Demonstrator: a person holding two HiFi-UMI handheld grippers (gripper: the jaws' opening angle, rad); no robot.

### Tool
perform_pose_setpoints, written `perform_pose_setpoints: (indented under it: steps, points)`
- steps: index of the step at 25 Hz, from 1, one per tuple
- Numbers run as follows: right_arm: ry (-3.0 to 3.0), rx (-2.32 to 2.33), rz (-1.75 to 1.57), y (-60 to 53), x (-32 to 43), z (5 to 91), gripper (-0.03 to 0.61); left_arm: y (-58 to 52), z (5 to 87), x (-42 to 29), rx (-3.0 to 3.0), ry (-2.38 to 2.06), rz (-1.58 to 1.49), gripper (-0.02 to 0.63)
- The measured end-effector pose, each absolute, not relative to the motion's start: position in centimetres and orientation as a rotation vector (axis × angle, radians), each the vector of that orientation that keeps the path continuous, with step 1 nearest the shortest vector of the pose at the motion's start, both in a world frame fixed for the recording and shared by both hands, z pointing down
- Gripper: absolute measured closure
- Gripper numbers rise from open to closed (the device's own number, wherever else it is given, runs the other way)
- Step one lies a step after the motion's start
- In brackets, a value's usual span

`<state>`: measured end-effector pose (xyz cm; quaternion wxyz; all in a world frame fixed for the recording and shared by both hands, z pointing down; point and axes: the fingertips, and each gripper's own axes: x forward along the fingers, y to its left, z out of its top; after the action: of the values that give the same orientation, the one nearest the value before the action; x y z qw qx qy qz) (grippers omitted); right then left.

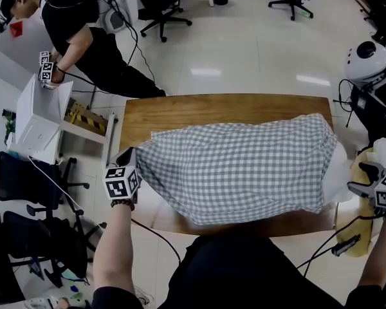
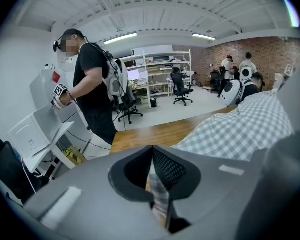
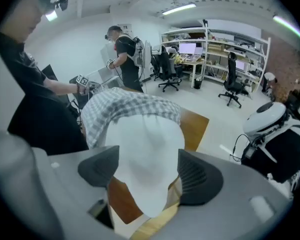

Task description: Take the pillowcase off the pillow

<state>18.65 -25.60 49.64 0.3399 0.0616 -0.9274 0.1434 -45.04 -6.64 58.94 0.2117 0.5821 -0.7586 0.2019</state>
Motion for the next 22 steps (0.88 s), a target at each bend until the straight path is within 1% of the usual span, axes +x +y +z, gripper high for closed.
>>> perform_pose_setpoints:
  steps: [3, 7, 10, 11, 14, 15, 19, 22]
  points:
    - [-2.456, 0.170, 0.396, -26.6, 17.7, 48.1, 0.213, -6.8, 59.0, -44.6, 1.642, -2.086, 0.576, 0.605]
    - [-2.363, 0.180, 0.310, -27.4, 17.4, 51.9, 0.212, -6.9, 59.6, -43.2, 1.691, -2.056, 0.632, 0.606]
    - [-2.322, 0.157, 0.255, -27.1, 16.7, 53.7, 0.212, -7.8, 59.6, -40.2, 1.796, -1.995, 0.737, 0.603]
    - [-2.313, 0.159, 0.239, -27.2, 16.5, 53.9, 0.212, -8.2, 59.4, -39.1, 1.842, -1.962, 0.784, 0.591]
    - [-2.276, 0.213, 0.173, -27.6, 15.6, 54.1, 0.212, -9.0, 58.4, -35.6, 2.004, -1.838, 0.924, 0.407]
    - [-2.269, 0.216, 0.170, -27.6, 15.4, 54.6, 0.212, -9.3, 57.7, -34.2, 2.074, -1.787, 0.954, 0.371]
    - [-2.247, 0.202, 0.224, -27.3, 15.2, 56.8, 0.212, -10.3, 53.4, -26.2, 2.393, -1.523, 0.989, 0.273]
    - [-2.232, 0.183, 0.220, -27.1, 14.5, 57.6, 0.210, -11.0, 52.8, -20.6, 2.527, -1.343, 1.059, 0.244]
